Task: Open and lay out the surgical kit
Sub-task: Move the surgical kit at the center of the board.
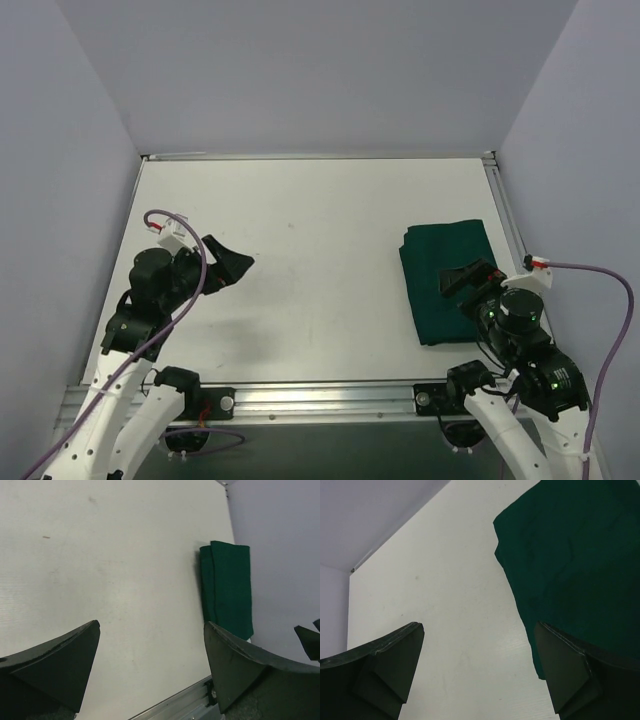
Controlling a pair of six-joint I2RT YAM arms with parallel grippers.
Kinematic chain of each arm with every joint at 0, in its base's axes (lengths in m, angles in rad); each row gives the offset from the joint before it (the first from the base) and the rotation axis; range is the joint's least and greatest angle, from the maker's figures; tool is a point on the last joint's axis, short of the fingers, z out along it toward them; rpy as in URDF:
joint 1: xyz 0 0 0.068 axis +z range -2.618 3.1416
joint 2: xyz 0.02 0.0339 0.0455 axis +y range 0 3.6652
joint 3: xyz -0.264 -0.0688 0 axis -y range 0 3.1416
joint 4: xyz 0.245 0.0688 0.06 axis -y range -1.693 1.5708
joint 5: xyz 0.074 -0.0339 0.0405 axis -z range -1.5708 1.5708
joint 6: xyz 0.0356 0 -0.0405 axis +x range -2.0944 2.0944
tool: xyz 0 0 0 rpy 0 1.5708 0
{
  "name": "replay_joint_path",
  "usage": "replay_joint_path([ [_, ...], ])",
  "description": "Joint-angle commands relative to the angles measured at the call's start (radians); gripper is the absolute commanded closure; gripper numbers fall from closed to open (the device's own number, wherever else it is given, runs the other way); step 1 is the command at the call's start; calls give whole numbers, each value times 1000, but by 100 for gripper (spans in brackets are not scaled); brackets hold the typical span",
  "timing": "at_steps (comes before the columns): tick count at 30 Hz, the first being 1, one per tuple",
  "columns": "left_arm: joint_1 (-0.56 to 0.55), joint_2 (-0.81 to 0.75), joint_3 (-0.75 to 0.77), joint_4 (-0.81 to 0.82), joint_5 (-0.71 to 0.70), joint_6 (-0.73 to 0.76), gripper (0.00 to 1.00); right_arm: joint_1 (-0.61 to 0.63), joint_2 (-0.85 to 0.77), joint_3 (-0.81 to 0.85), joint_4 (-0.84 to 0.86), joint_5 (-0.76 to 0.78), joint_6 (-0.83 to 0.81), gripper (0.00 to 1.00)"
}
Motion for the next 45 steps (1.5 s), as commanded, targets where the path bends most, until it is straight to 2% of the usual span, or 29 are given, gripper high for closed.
replay_joint_path([
  [1,3,13,-22,174,166,9,6,4,30,61,-17,92,-28,0],
  [3,3,35,-54,319,243,-37,6,4,93,84,-9,113,-44,0],
  [6,-12,99,-88,404,306,-83,6,4,208,141,-15,168,-57,0],
  [9,-46,190,-73,412,289,-68,6,3,338,202,-6,221,-71,1],
  [11,-111,273,-50,399,233,-52,5,1,440,236,4,290,-76,2],
  [12,-137,302,-15,373,209,-40,1,-2,473,265,12,308,-82,3],
  [13,-185,363,-4,380,194,-43,3,-15,510,279,20,340,-97,4],
  [14,-204,398,7,392,189,-51,10,-31,577,294,24,354,-103,10],
  [15,-223,431,35,401,182,-61,18,-51,608,320,28,360,-114,11],
  [16,-240,496,49,403,180,-69,21,-116,637,326,35,360,-146,12],
  [18,-277,555,69,430,168,-91,29,-223,700,317,78,308,-182,24],
  [19,-286,605,75,446,163,-98,37,-361,719,316,96,257,-200,31],
  [20,-308,632,82,458,157,-103,43,-418,745,313,133,169,-238,43],
  [21,-319,658,93,458,153,-106,49,-466,757,310,146,158,-251,48],
  [22,-331,713,125,458,143,-106,60,-504,771,311,156,153,-261,57],
  [23,-343,742,144,493,142,-106,65,-563,798,311,175,161,-281,73],
  [25,-394,817,185,486,119,-103,74,-620,829,308,190,179,-291,82],
  [26,-405,843,226,486,122,-103,79,-682,867,307,196,163,-289,95],
  [28,-435,914,265,486,116,-102,83,-729,898,291,216,89,-268,100],
  [31,-463,1015,343,477,117,-100,98,-758,947,251,270,29,-228,100],
  [41,-592,1279,539,432,88,-111,98,-752,1093,162,362,148,-193,100],
  [45,-622,1365,618,403,71,-118,98,-749,1124,112,414,149,-193,100],
])
